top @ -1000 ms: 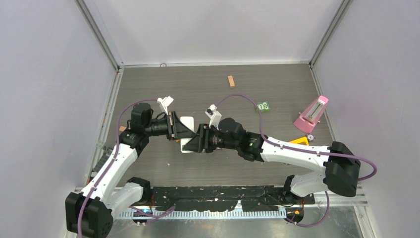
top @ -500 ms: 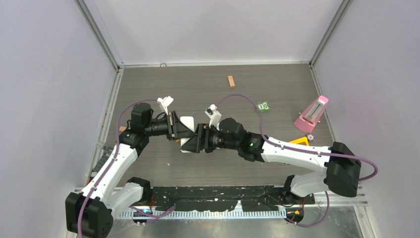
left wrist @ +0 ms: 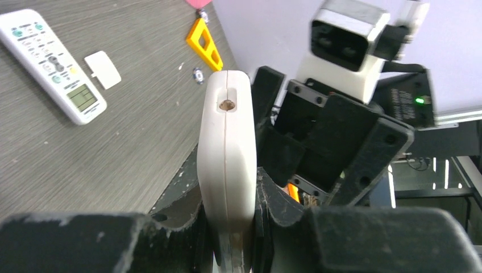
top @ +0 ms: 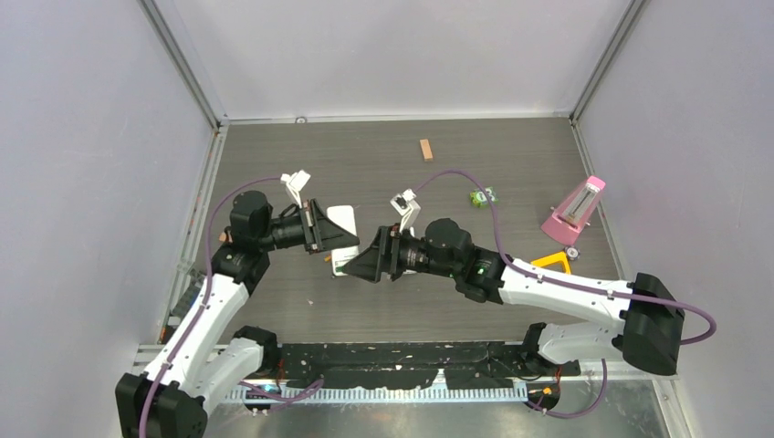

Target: Load the batteries into the remote control

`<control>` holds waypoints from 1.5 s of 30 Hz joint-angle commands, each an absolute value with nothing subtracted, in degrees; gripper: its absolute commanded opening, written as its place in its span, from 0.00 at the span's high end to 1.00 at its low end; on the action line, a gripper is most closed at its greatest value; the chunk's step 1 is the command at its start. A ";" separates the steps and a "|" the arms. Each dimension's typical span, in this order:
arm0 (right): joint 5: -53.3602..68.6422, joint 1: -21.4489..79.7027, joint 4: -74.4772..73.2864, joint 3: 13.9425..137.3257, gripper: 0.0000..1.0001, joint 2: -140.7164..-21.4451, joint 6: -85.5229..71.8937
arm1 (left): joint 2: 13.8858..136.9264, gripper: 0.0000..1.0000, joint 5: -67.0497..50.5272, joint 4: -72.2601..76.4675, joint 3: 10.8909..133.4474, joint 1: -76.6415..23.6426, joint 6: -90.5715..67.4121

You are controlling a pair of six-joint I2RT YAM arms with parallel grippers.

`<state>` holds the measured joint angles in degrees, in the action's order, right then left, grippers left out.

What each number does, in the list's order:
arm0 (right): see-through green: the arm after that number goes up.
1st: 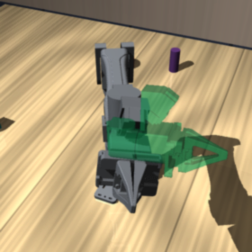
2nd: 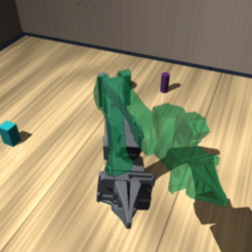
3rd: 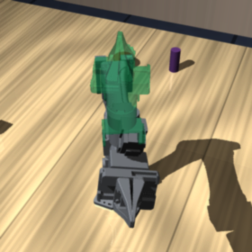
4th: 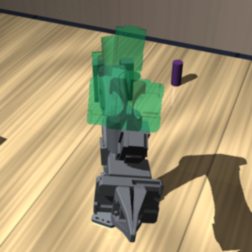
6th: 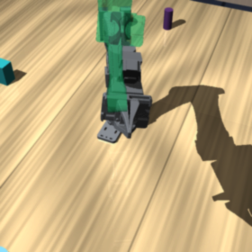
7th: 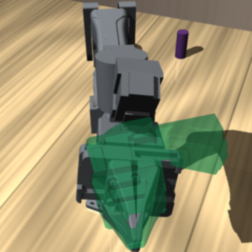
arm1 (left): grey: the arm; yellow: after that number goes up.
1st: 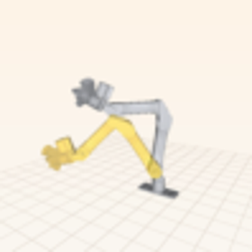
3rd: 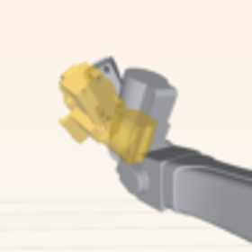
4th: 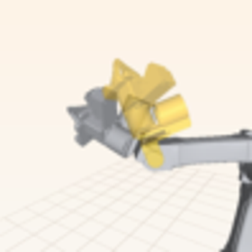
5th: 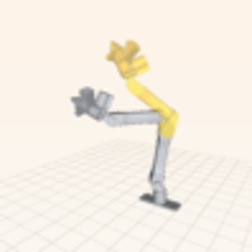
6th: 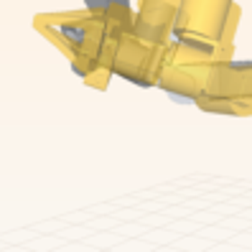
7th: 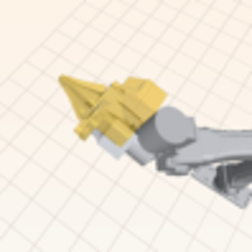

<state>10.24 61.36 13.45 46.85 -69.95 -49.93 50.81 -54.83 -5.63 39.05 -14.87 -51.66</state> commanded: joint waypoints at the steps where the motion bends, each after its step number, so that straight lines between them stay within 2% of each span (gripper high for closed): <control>1: 15.73 59.88 23.88 44.77 0.26 -66.91 -46.42 | 46.97 1.00 -56.82 4.67 38.63 -14.59 -59.67; 8: 20.49 59.70 29.65 46.45 0.30 -67.30 -46.62 | 42.09 1.00 -53.45 8.08 38.04 -14.59 -64.51; 14: 22.35 59.70 38.49 45.22 0.53 -69.60 -51.96 | 39.82 1.00 -51.82 12.54 36.56 -14.55 -67.57; 20: 21.91 59.58 39.76 44.60 0.66 -69.94 -53.35 | 38.70 1.00 -51.39 14.20 35.79 -14.59 -68.46; 25: 21.39 59.22 38.90 44.60 0.74 -70.18 -53.26 | 38.52 1.00 -51.21 14.61 35.46 -14.59 -68.47; 26: 21.19 59.06 38.55 44.70 0.77 -70.20 -53.26 | 38.50 0.99 -51.20 14.83 35.28 -14.59 -68.40; 28: 21.09 58.75 38.43 44.73 0.80 -70.10 -53.57 | 38.58 0.88 -51.13 14.85 35.10 -14.64 -68.45; 31: 21.81 57.66 38.82 44.27 0.84 -69.90 -54.47 | 38.63 0.64 -51.02 14.70 35.22 -14.55 -68.37; 34: 23.87 56.52 39.01 44.32 0.84 -69.92 -55.22 | 38.48 0.53 -50.47 13.97 35.44 -14.42 -67.91; 37: 25.86 55.69 37.91 44.70 0.84 -69.94 -55.41 | 38.33 0.50 -49.82 13.41 35.47 -14.09 -67.67; 45: 28.70 55.61 34.88 45.54 0.84 -70.75 -55.05 | 37.72 0.52 -46.84 12.85 35.32 -13.30 -67.68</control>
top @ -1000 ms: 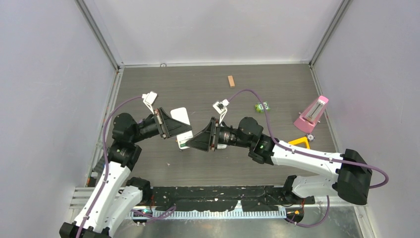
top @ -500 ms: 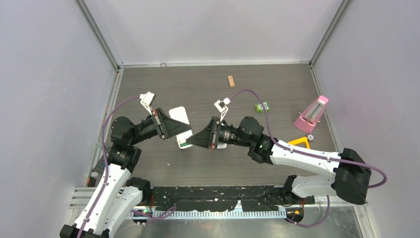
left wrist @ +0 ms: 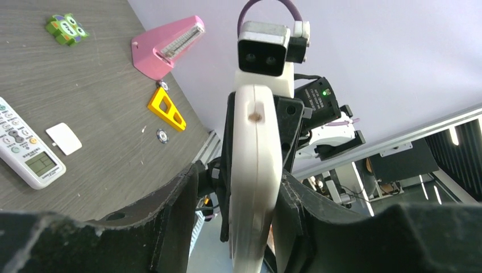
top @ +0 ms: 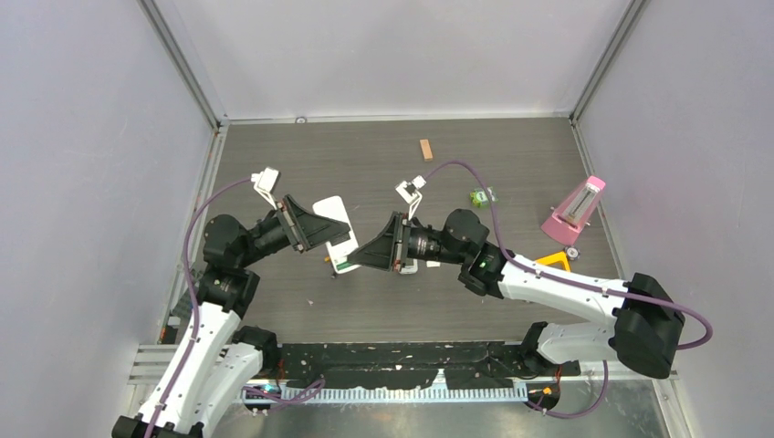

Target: Load the batteries into the remote control

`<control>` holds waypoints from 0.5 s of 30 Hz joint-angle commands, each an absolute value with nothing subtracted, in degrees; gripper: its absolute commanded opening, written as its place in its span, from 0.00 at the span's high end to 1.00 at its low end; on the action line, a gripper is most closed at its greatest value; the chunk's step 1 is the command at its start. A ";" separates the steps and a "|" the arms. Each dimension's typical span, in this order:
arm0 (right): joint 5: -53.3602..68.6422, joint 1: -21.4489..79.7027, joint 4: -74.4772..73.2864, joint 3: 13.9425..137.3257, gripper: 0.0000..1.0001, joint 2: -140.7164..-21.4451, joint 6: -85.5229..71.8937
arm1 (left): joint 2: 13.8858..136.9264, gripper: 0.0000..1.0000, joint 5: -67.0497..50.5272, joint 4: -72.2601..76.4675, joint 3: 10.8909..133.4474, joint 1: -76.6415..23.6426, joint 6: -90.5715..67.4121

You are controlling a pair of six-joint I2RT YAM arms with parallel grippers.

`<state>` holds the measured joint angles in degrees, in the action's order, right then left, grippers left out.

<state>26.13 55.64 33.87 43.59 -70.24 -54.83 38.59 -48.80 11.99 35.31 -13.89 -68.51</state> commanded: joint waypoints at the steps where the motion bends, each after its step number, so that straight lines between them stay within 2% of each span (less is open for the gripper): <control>1: 29.02 55.63 34.58 45.71 0.84 -70.80 -55.18 | 37.76 0.53 -46.66 12.83 35.29 -13.28 -67.72; 3: 29.44 55.60 34.13 45.97 0.84 -70.98 -55.48 | 37.73 0.60 -46.51 12.67 35.31 -13.11 -67.52; 8: 29.22 55.53 31.39 47.23 0.79 -71.32 -55.97 | 37.56 0.99 -46.33 11.07 35.20 -13.03 -66.04; 10: 28.61 55.43 31.03 47.46 0.72 -71.28 -56.03 | 37.44 1.00 -46.13 9.54 35.30 -12.96 -64.87; 11: 28.23 55.28 30.89 47.64 0.59 -71.19 -56.01 | 37.31 1.00 -45.95 8.51 35.39 -12.93 -64.13; 12: 27.80 55.19 30.70 47.77 0.55 -71.15 -56.01 | 37.13 1.00 -45.76 7.28 35.74 -12.85 -63.15; 15: 26.69 54.94 29.56 47.76 0.31 -70.24 -54.80 | 36.77 1.00 -44.38 1.75 37.87 -12.13 -58.65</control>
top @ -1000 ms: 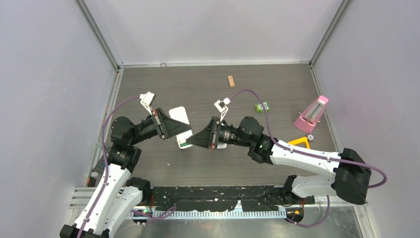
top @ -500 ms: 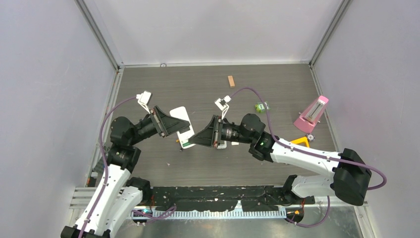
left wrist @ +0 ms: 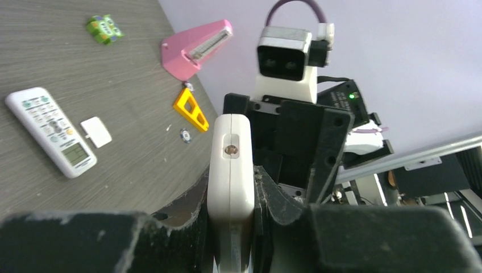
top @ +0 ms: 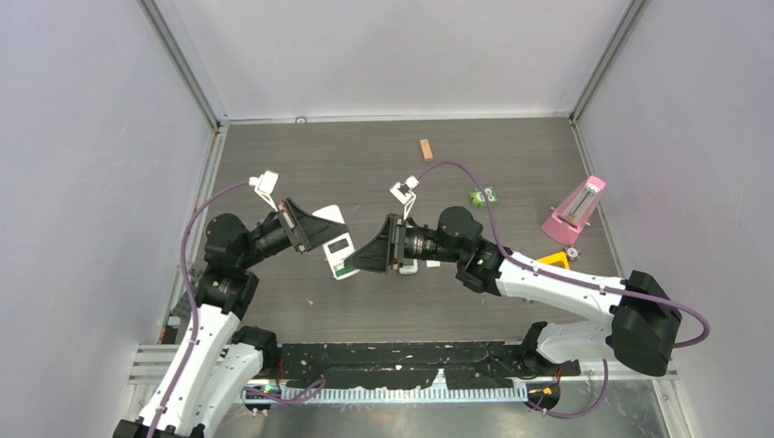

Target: Load the batteries into the remote control

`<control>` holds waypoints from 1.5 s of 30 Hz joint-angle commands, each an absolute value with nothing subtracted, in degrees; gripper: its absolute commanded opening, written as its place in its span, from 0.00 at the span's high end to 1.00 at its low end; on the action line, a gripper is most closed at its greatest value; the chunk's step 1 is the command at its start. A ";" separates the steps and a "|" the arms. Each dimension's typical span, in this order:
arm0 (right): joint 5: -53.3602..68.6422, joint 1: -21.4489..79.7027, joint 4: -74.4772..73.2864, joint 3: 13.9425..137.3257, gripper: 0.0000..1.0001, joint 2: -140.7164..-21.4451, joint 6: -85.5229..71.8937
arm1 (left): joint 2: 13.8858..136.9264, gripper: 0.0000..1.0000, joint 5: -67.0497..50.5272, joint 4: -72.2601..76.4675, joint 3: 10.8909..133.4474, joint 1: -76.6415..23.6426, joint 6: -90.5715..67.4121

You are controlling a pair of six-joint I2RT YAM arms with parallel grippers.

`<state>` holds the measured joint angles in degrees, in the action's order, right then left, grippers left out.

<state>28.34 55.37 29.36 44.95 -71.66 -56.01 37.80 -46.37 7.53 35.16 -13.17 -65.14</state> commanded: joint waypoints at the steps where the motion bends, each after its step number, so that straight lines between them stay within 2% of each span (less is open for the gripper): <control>1: 25.48 54.89 29.19 47.29 0.24 -69.84 -54.02 | 36.69 1.00 -43.75 -0.68 38.86 -11.79 -56.74; 3: 23.32 54.66 26.96 46.57 0.18 -68.35 -52.24 | 36.56 1.00 -40.99 -8.31 42.22 -11.10 -51.50; 8: 15.82 54.26 17.62 45.50 0.17 -65.03 -45.64 | 36.58 1.00 -24.79 -30.11 53.60 -10.81 -37.09; 10: 11.59 54.28 13.24 45.72 0.20 -66.00 -42.49 | 36.46 1.00 -19.63 -34.79 56.51 -10.81 -34.40; 13: 5.34 54.86 7.34 48.52 0.31 -69.82 -39.82 | 35.46 1.00 -14.10 -38.33 58.11 -10.79 -33.06; 15: -1.03 56.52 2.15 52.65 0.37 -74.58 -39.02 | 34.67 1.00 -10.83 -39.49 58.51 -10.73 -33.17; 20: -15.88 61.11 -9.26 64.87 0.40 -90.25 -43.65 | 33.13 1.00 -4.61 -41.16 59.52 -10.84 -33.81; 23: -19.01 63.15 -16.47 74.33 0.41 -100.36 -48.79 | 31.72 1.00 -1.03 -41.34 59.39 -10.81 -34.65; 27: -18.96 64.52 -23.41 83.27 0.55 -110.07 -55.30 | 29.60 1.00 2.02 -41.37 59.07 -10.81 -34.89; 35: -23.04 66.81 -30.38 91.69 0.58 -119.86 -60.81 | 27.89 1.00 1.46 -41.66 58.68 -10.74 -34.63; 38: -23.98 66.79 -34.55 95.02 0.65 -122.96 -62.75 | 26.88 1.00 1.26 -41.28 57.96 -10.85 -34.55; 45: -26.86 66.97 -37.65 97.67 0.64 -125.87 -64.50 | 24.66 1.00 2.60 -40.53 56.62 -10.81 -34.65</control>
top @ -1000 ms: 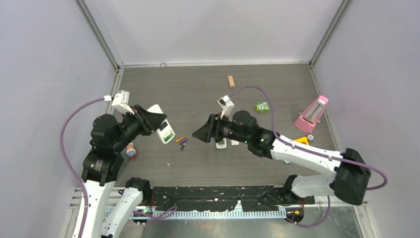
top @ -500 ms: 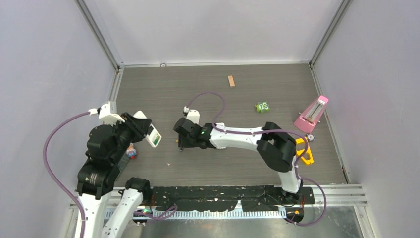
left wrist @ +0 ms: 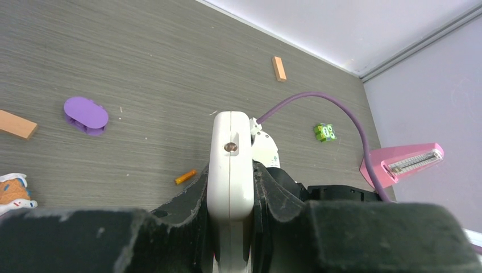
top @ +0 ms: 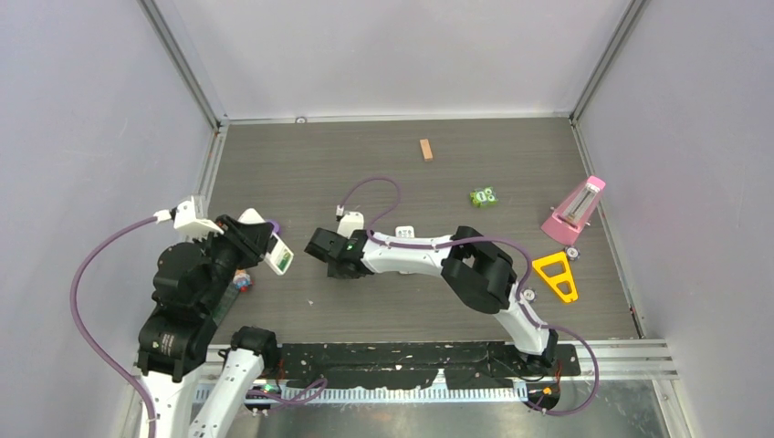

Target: Load the batteries into the remote control

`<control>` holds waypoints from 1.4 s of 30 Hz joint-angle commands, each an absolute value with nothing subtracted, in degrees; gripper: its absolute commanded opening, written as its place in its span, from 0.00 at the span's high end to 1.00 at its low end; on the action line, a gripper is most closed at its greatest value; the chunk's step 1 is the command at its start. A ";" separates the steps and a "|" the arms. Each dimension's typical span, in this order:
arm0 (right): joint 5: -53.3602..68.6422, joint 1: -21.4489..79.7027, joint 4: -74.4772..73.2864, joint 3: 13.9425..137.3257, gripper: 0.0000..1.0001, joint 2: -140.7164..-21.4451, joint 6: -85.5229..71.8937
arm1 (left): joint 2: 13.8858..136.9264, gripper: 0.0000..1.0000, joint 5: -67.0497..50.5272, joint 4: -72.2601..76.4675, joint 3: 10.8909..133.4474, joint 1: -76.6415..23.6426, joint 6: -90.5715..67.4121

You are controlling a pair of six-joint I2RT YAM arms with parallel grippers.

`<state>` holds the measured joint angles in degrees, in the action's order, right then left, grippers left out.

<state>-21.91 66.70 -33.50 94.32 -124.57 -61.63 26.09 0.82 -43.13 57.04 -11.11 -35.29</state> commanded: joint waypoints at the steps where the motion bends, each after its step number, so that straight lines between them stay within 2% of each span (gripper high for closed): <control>1: -27.14 66.97 -38.75 98.60 0.63 -126.63 -64.55 | 24.20 1.00 2.91 -40.60 56.50 -10.77 -34.63; 7: -28.26 66.87 -41.62 99.99 0.63 -128.38 -65.40 | 22.59 1.00 4.01 -40.78 55.97 -10.81 -34.86; 11: -29.01 66.88 -42.22 99.28 0.68 -128.25 -65.35 | 22.84 1.00 2.97 -40.65 55.60 -10.76 -35.22; 17: -29.32 66.69 -41.45 97.07 0.92 -127.01 -65.17 | 23.02 1.00 1.18 -40.30 54.56 -10.80 -35.89; 21: -29.61 66.18 -38.77 93.26 0.95 -123.10 -65.22 | 22.81 1.00 0.27 -39.83 53.41 -10.81 -36.80; 27: -33.98 65.49 -34.63 82.06 0.95 -108.72 -66.23 | 23.07 1.00 -5.72 -34.55 49.39 -10.81 -40.20; 35: -40.90 64.42 -33.09 70.73 0.95 -85.99 -65.28 | 23.06 1.00 -15.38 -6.89 34.57 -10.81 -54.83; 38: -42.41 64.33 -33.24 69.64 0.95 -79.56 -63.47 | 23.56 1.00 -15.14 8.16 27.96 -11.02 -61.15; 42: -42.03 64.21 -30.76 68.20 0.95 -70.70 -61.10 | 24.78 1.00 -9.20 22.19 19.22 -13.22 -70.93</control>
<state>-38.33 64.31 -33.69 69.45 -76.31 -63.09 24.21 -12.64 -1.28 24.10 -11.51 -59.20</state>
